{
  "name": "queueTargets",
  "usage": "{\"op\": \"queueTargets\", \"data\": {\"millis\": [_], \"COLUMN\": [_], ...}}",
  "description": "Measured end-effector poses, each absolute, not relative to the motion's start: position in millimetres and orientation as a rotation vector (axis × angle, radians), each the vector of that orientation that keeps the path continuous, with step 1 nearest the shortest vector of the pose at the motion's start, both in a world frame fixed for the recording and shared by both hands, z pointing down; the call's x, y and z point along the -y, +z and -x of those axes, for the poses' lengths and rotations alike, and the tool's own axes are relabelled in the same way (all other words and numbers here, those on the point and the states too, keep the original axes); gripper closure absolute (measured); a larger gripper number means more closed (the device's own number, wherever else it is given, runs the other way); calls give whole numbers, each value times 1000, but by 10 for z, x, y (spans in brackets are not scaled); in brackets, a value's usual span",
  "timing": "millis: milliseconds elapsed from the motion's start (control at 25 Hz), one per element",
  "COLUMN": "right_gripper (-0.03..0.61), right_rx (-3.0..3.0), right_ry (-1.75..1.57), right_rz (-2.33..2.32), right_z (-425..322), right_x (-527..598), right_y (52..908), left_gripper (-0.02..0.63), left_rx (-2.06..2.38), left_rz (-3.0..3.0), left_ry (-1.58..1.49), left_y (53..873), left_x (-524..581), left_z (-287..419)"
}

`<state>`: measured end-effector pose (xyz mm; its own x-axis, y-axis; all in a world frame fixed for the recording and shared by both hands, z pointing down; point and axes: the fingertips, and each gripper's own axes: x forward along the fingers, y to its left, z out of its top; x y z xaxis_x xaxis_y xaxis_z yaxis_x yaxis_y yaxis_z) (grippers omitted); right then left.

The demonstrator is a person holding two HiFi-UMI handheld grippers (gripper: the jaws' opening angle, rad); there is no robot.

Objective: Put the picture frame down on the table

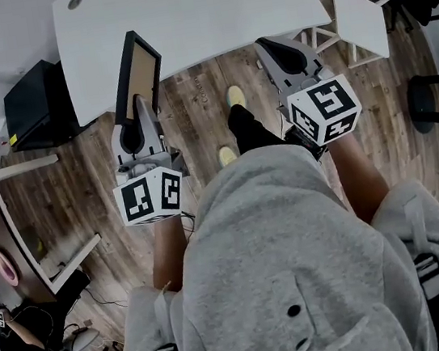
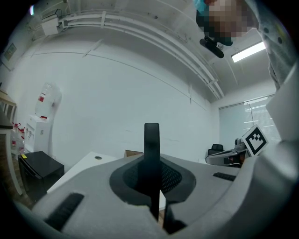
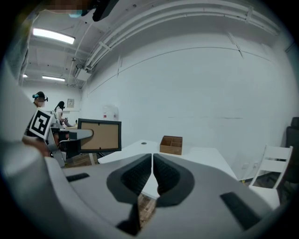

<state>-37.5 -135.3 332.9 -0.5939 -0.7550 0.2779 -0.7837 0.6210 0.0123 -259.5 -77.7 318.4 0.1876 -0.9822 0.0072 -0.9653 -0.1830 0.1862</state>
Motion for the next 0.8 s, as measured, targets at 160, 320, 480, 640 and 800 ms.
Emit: {"op": "queueTargets", "data": {"millis": [160, 320, 480, 640, 800], "right_gripper": [549, 549, 549, 549, 549], "right_rx": [2581, 2581, 2579, 2576, 2573], "right_ry": [168, 190, 211, 229, 243], "right_rz": [-1260, -1269, -1277, -1277, -1268], "right_z": [310, 254, 222, 174, 164], "right_x": [1609, 1969, 2306, 2606, 2807], "right_y": [3393, 3413, 3426, 3442, 3463], "left_gripper": [588, 586, 588, 588, 588], "left_rx": [1899, 1904, 1903, 1894, 1890], "left_rz": [-2296, -2287, -2281, -2284, -2277], "left_ry": [-159, -130, -107, -89, -75], "left_y": [3266, 3317, 3342, 3337, 3362], "left_x": [1036, 1375, 1709, 2034, 2237], "left_z": [2558, 2520, 2496, 2431, 2395]}}
